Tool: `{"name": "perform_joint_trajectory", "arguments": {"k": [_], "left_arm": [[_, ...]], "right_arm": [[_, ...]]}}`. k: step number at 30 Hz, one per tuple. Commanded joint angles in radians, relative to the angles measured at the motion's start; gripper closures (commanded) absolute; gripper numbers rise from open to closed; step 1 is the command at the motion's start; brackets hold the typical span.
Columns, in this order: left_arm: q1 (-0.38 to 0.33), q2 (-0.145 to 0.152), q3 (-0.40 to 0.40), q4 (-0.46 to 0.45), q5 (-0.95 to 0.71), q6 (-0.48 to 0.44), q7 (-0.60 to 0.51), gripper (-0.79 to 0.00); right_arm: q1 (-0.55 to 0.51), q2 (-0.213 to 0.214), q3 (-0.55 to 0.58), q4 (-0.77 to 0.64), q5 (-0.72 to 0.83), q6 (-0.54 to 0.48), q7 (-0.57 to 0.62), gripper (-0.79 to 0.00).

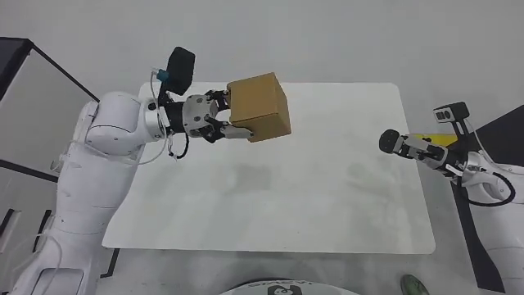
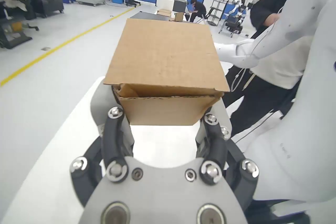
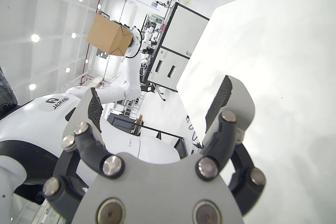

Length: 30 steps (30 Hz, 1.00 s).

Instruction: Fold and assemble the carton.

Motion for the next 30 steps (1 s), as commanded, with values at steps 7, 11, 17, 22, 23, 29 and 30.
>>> {"name": "perform_joint_trajectory", "arguments": {"k": [7, 11, 17, 22, 23, 29, 30], "left_arm": [[0.028, -0.005, -0.008, -0.159, 0.731, 0.001, 0.482, 0.0], [0.037, 0.005, 0.015, -0.156, 1.0, 0.001, 0.671, 0.0], [0.037, 0.005, 0.015, -0.156, 1.0, 0.001, 0.671, 0.0], [0.043, 0.006, 0.013, -0.186, 1.059, 0.036, 0.675, 0.0], [0.042, 0.006, 0.011, -0.202, 1.084, 0.041, 0.693, 0.0], [0.05, 0.017, 0.022, -0.265, 1.541, 0.185, 0.993, 0.0], [0.057, 0.021, 0.03, -0.26, 1.635, 0.224, 1.059, 0.0]], "right_arm": [[0.0, 0.0, 0.0, 0.0, 0.0, 0.0, 0.0, -0.785], [0.0, 0.0, 0.0, 0.0, 0.0, 0.0, 0.0, -0.785], [0.0, 0.0, 0.0, 0.0, 0.0, 0.0, 0.0, -0.785], [0.0, 0.0, 0.0, 0.0, 0.0, 0.0, 0.0, -0.785], [0.0, 0.0, 0.0, 0.0, 0.0, 0.0, 0.0, -0.785], [0.0, 0.0, 0.0, 0.0, 0.0, 0.0, 0.0, -0.785], [0.0, 0.0, 0.0, 0.0, 0.0, 0.0, 0.0, -0.785]]}}
